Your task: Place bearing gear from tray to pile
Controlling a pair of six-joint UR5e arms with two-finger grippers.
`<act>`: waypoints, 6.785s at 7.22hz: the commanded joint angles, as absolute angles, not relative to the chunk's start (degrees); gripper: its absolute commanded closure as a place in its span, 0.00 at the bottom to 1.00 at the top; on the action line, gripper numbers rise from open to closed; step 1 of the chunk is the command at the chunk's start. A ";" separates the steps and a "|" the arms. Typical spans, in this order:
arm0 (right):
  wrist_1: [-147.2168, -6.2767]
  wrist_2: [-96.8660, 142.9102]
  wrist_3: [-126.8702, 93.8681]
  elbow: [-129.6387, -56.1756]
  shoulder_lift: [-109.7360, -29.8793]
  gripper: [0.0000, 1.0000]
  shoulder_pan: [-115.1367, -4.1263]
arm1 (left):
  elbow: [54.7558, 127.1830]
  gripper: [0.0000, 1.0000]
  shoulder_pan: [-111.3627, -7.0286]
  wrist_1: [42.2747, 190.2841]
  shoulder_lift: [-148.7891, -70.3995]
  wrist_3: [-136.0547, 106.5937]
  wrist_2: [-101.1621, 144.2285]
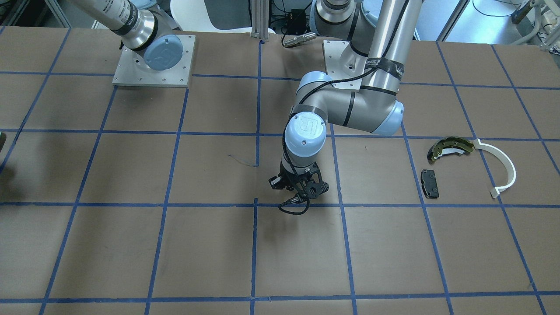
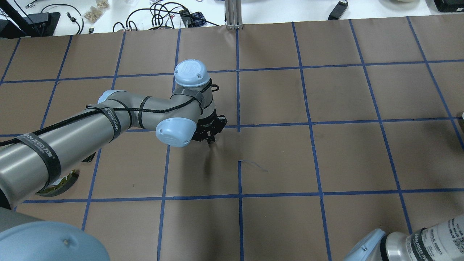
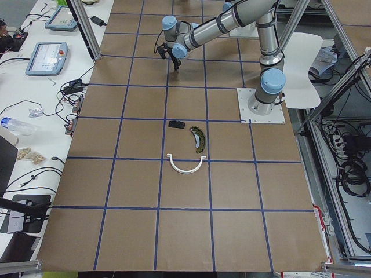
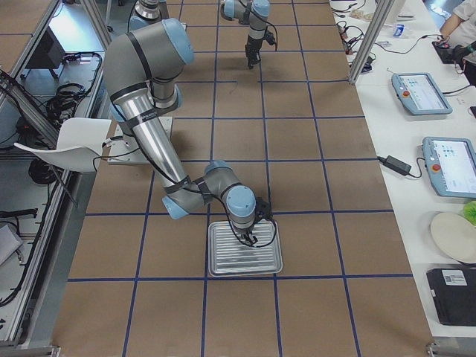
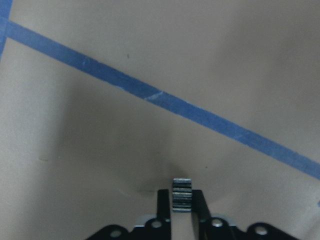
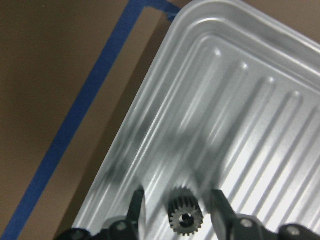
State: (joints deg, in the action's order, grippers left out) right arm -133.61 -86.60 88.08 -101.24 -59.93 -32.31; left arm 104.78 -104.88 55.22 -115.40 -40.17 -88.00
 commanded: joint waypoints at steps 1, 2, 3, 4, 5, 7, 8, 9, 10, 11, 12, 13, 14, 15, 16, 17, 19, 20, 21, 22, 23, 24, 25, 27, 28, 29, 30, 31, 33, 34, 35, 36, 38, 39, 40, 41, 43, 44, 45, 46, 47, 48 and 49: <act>-133.68 -86.84 87.89 -101.16 -60.03 0.72 -32.34 | 103.98 1.00 -104.24 56.24 -114.35 -36.86 -88.50; -133.77 -86.84 87.89 -101.16 -60.12 0.85 -32.26 | 103.02 1.00 -102.15 58.08 -113.30 -32.91 -89.72; -133.77 -86.92 87.80 -101.16 -60.29 0.92 -32.26 | 101.79 1.00 -98.30 61.84 -111.64 -27.30 -90.00; -133.60 -87.18 87.37 -101.16 -60.38 0.92 -32.26 | 100.73 1.00 -94.26 66.57 -109.53 -20.20 -92.09; -133.51 -88.06 86.75 -101.25 -62.03 0.92 -32.60 | 100.64 1.00 -90.39 68.88 -107.77 -11.95 -97.24; -128.97 -88.15 80.46 -102.47 -69.57 0.91 -37.05 | 101.25 1.00 -81.09 68.91 -104.60 1.87 -98.88; -126.67 -88.24 74.07 -103.52 -72.65 0.91 -41.27 | 101.77 1.00 -76.51 68.91 -103.63 8.89 -98.62; -125.69 -88.07 65.30 -106.41 -75.90 0.91 -44.70 | 103.17 1.00 -71.77 68.91 -102.93 17.14 -98.27; -125.77 -88.15 57.99 -110.18 -79.42 0.90 -50.57 | 105.18 1.00 -66.50 68.12 -102.22 24.97 -98.26; -125.86 -88.15 48.52 -113.17 -81.98 0.90 -57.15 | 107.38 1.00 -60.79 66.55 -102.04 32.44 -98.17; -125.95 -88.24 36.51 -114.33 -82.61 0.90 -65.40 | 109.49 1.00 -55.69 62.79 -102.30 39.04 -97.30; -125.69 -88.94 24.64 -114.35 -82.53 0.89 -74.35 | 111.16 1.00 -52.42 59.10 -103.00 44.68 -94.77; -125.77 -90.16 9.12 -114.35 -81.92 0.89 -84.27 | 111.88 1.00 -51.77 56.97 -104.14 45.34 -94.66; -127.16 -89.48 -4.26 -113.91 -79.48 0.89 -93.16 | 112.49 1.00 -51.77 55.91 -104.85 45.35 -94.57; -128.74 -89.30 -15.62 -112.17 -75.62 0.89 -99.52 | 112.33 1.00 -51.77 55.81 -105.90 44.92 -94.48; -132.33 -89.21 -27.39 -110.32 -70.89 0.88 -105.50 | 112.06 1.00 -51.85 54.59 -106.87 44.83 -94.48; -137.46 -89.21 -40.63 -105.50 -63.75 0.83 -114.14 | 111.97 1.00 -52.21 53.35 -108.36 44.48 -91.26; -136.50 -89.12 -44.52 -102.16 -62.15 0.81 -116.17 | 112.15 1.00 -52.29 52.48 -109.33 44.39 -89.84; -136.49 -89.21 -44.73 -101.17 -61.27 0.68 -116.97 | 112.15 1.00 -52.29 52.04 -109.94 44.38 -89.82; -136.23 -89.47 -44.13 -101.16 -61.26 0.26 -116.98 | 112.32 0.87 -52.29 52.03 -110.30 44.38 -89.82; -136.14 -89.47 -43.86 -100.99 -61.35 0.00 -116.72 | 112.32 0.83 -52.29 52.03 -110.48 44.30 -89.91; -134.66 -89.47 -40.73 -100.38 -62.30 0.00 -115.07 | 112.06 0.52 -52.29 51.94 -110.83 44.04 -89.83; -130.12 -89.47 -35.47 -99.50 -66.40 0.00 -112.00 | 111.97 0.01 -52.38 51.94 -110.74 41.77 -89.74; -120.10 -89.47 -23.53 -98.44 -75.46 0.00 -103.57 | 111.80 0.00 -54.13 51.94 -109.78 39.03 -89.65; -113.97 -90.08 -18.68 -98.26 -80.20 0.00 -101.01 | 111.27 0.00 -56.32 52.03 -108.38 36.41 -89.74; -105.90 -90.35 -13.93 -97.74 -85.64 0.00 -97.42 | 109.27 0.00 -60.51 52.81 -107.50 31.95 -90.35; -97.56 -90.26 -9.71 -95.04 -89.70 0.00 -93.03 | 106.64 0.00 -66.12 53.78 -106.97 28.51 -90.44; -92.51 -90.35 -5.67 -91.79 -91.30 0.00 -90.29 | 104.87 0.00 -71.31 56.75 -106.27 22.65 -89.92; -89.66 -90.00 -5.45 -86.68 -91.49 0.00 -89.65 | 104.77 0.00 -82.38 56.78 -106.52 7.44 -86.33; -89.21 -90.26 -5.28 -86.75 -91.32 0.00 -89.65 | 104.68 0.00 -87.75 55.82 -107.22 5.99 -87.44; -89.30 -89.65 -5.27 -86.75 -91.49 0.00 -89.74 | 104.76 0.00 -91.72 52.94 -107.75 3.89 -87.02; -89.38 -89.13 -5.36 -86.84 -91.49 0.00 -89.65 | 105.11 0.00 -94.02 52.74 -108.28 2.56 -86.66; -90.00 -89.21 -5.89 -86.66 -91.14 0.00 -89.74 | 105.64 0.00 -101.03 52.73 -109.77 -1.72 -86.92; -90.26 -89.30 -6.24 -86.75 -91.06 0.00 -89.74 | 105.64 0.01 -103.60 52.65 -110.99 -3.58 -86.75; -90.44 -89.21 -6.94 -86.75 -90.97 0.00 -89.74 | 105.56 0.03 -104.49 52.39 -111.96 -3.60 -86.57; -90.35 -89.30 -9.38 -86.84 -90.97 0.00 -89.74 | 105.56 0.03 -104.94 52.30 -112.93 -4.13 -86.49; -90.00 -89.12 -9.50 -86.84 -90.97 0.00 -89.74 | 105.47 0.06 -107.04 52.12 -114.60 -4.31 -86.66; -90.09 -89.30 -9.58 -86.84 -90.97 0.00 -89.74 | 105.56 0.13 -107.14 51.86 -115.04 -4.13 -86.57; -90.09 -89.30 -9.67 -86.92 -90.97 0.00 -89.74 | 105.38 0.14 -107.14 50.81 -115.74 -3.87 -86.57; -90.09 -89.30 -9.67 -86.92 -90.97 0.00 -89.74 | 105.38 0.14 -107.14 49.84 -116.36 -3.78 -86.49; -90.09 -89.30 -9.67 -87.10 -90.97 0.00 -89.74 | 105.29 0.18 -107.23 49.83 -116.72 -3.78 -86.48; -90.09 -89.38 -9.67 -87.10 -90.97 0.00 -89.74 | 105.29 0.19 -107.31 49.83 -116.72 -3.61 -85.96; -90.09 -89.38 -9.67 -87.10 -90.97 0.00 -89.74 | 105.29 0.27 -107.58 49.83 -116.81 -3.52 -85.17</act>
